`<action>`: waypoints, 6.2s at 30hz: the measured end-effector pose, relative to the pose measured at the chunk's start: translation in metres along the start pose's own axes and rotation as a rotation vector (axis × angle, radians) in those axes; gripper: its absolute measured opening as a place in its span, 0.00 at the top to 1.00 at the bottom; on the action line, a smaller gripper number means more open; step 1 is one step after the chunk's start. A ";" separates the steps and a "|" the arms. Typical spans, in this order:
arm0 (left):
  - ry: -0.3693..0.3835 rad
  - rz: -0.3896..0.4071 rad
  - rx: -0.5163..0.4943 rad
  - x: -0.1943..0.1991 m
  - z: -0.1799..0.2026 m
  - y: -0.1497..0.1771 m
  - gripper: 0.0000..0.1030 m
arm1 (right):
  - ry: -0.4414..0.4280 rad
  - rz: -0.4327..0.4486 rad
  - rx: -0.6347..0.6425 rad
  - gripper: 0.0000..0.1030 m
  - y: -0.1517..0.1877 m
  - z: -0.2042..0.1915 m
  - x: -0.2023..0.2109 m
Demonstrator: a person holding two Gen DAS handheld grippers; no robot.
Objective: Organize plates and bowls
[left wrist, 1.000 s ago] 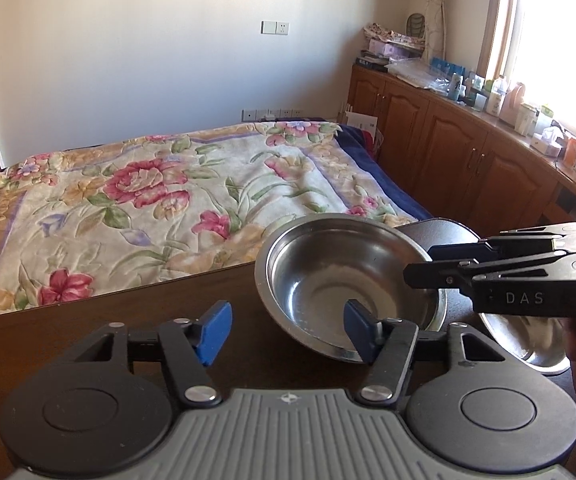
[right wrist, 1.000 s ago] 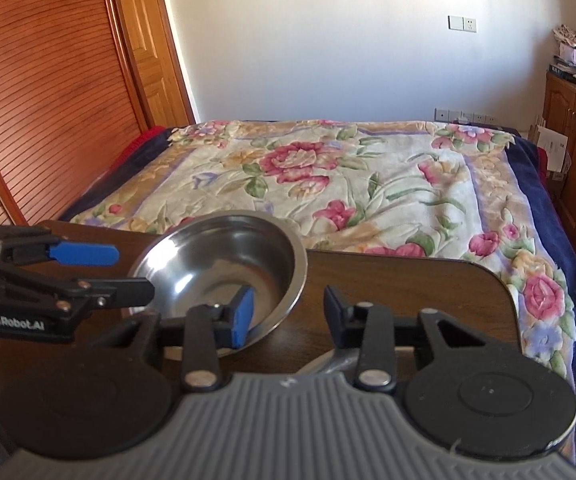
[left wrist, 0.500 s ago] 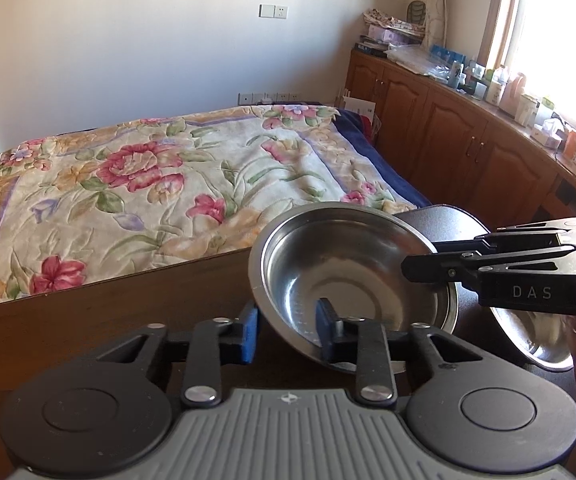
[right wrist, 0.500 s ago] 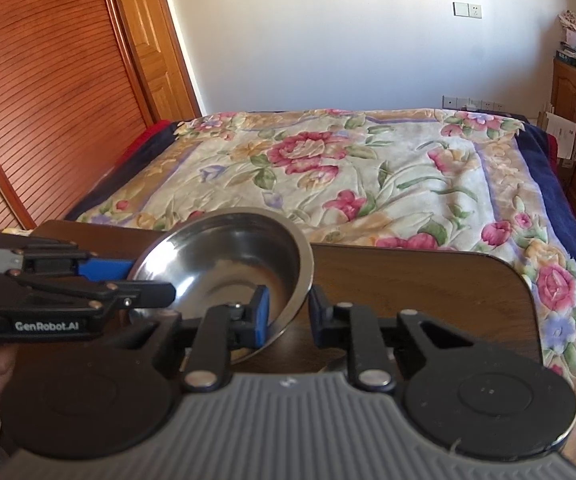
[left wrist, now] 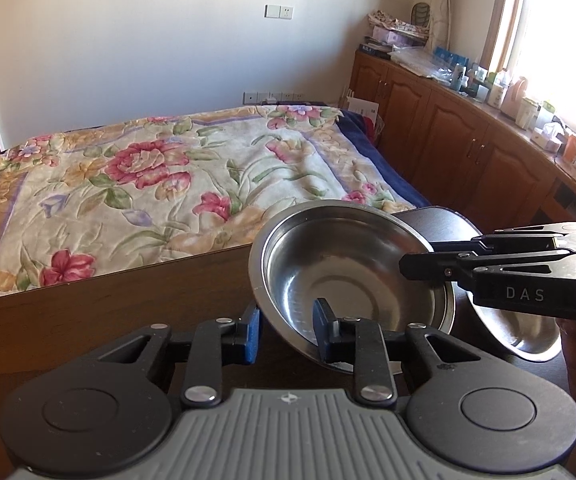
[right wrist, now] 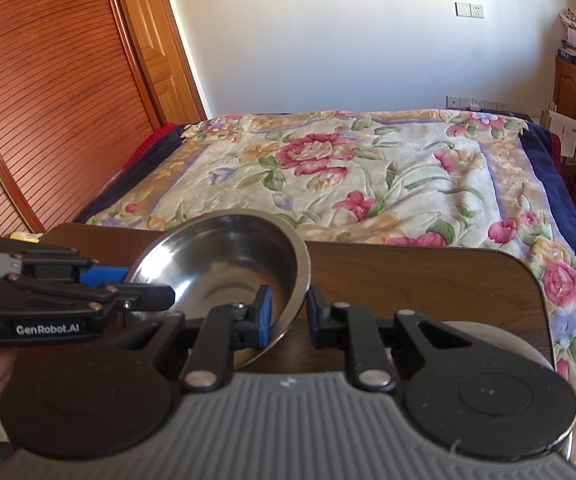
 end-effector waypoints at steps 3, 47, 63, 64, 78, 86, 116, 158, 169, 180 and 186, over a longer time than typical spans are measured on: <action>0.006 0.016 -0.004 0.011 0.005 -0.001 0.73 | 0.006 0.004 0.006 0.80 -0.002 -0.001 0.007; 0.100 0.087 -0.095 0.141 0.065 0.059 0.73 | 0.046 0.063 0.050 0.81 0.038 -0.040 0.123; 0.114 0.120 -0.071 0.177 0.062 0.118 0.73 | -0.032 0.081 -0.008 0.81 0.086 -0.066 0.148; 0.111 0.113 -0.067 0.176 0.060 0.123 0.73 | -0.039 0.081 -0.013 0.81 0.090 -0.068 0.148; 0.090 0.124 -0.033 0.176 0.048 0.147 0.73 | -0.077 0.099 -0.010 0.81 0.114 -0.085 0.148; 0.074 0.106 -0.045 0.165 0.051 0.160 0.73 | -0.076 0.111 -0.017 0.81 0.126 -0.085 0.145; 0.040 0.153 -0.042 0.169 0.044 0.153 0.73 | 0.041 0.104 0.126 0.90 0.129 -0.088 0.132; 0.000 0.237 -0.079 0.157 0.061 0.117 0.10 | 0.151 0.347 0.096 0.66 0.109 -0.054 0.165; -0.010 0.218 -0.111 0.142 0.066 0.100 0.10 | 0.199 0.372 0.056 0.43 0.101 -0.017 0.165; 0.009 0.255 -0.122 0.139 0.070 0.071 0.06 | 0.273 0.405 0.050 0.00 0.088 0.015 0.165; 0.012 0.269 -0.160 0.130 0.084 0.052 0.04 | 0.338 0.406 0.059 0.00 0.081 0.031 0.159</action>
Point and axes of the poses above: each gripper's, at about its wrist camera, not at the fingertips, and x roughly against the way its jaws point, z to its right, y to its underside, the point moved 8 cm from there along -x, roughly the way its jaws point
